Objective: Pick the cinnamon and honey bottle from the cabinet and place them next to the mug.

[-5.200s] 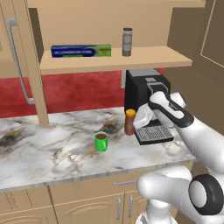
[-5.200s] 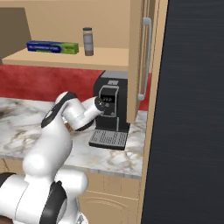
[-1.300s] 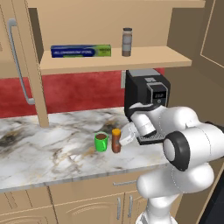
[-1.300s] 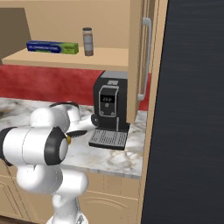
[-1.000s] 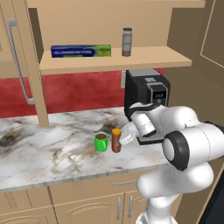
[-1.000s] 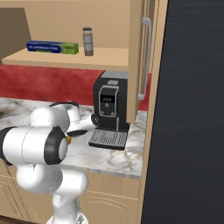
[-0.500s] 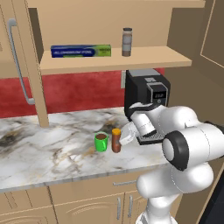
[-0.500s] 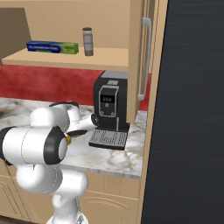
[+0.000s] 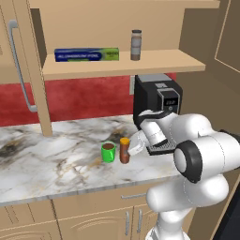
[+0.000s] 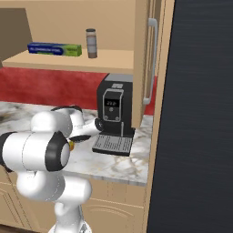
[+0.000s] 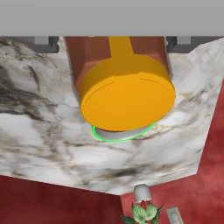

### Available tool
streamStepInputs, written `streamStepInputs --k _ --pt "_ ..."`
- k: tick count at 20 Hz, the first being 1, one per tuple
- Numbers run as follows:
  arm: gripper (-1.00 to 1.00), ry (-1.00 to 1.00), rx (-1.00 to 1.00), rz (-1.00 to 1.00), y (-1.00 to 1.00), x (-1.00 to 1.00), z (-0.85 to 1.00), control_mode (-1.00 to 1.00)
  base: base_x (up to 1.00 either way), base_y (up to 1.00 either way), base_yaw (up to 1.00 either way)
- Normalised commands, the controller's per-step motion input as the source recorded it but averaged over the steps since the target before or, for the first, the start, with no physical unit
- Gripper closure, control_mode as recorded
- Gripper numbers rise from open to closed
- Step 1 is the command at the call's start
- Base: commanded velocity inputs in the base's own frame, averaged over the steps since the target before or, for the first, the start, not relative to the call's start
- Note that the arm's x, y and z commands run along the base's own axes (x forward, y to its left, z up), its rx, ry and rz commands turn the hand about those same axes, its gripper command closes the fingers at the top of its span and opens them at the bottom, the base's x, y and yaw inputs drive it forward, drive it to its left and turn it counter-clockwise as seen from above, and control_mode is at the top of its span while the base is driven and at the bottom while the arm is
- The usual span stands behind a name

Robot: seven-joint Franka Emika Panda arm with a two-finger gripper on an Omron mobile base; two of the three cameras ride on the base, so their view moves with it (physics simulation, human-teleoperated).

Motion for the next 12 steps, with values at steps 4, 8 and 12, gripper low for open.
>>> streamStepInputs --k 4,8,12 --pt "-1.00 0.00 0.00 0.00 0.00 0.00 0.00 -1.00 0.00 0.00 0.00" --pt "-1.00 0.00 0.00 0.00 0.00 0.00 0.00 -1.00 0.00 0.00 0.00" --pt "-1.00 -0.02 0.00 0.00 0.00 -0.02 0.15 -1.00 0.00 0.00 0.00"
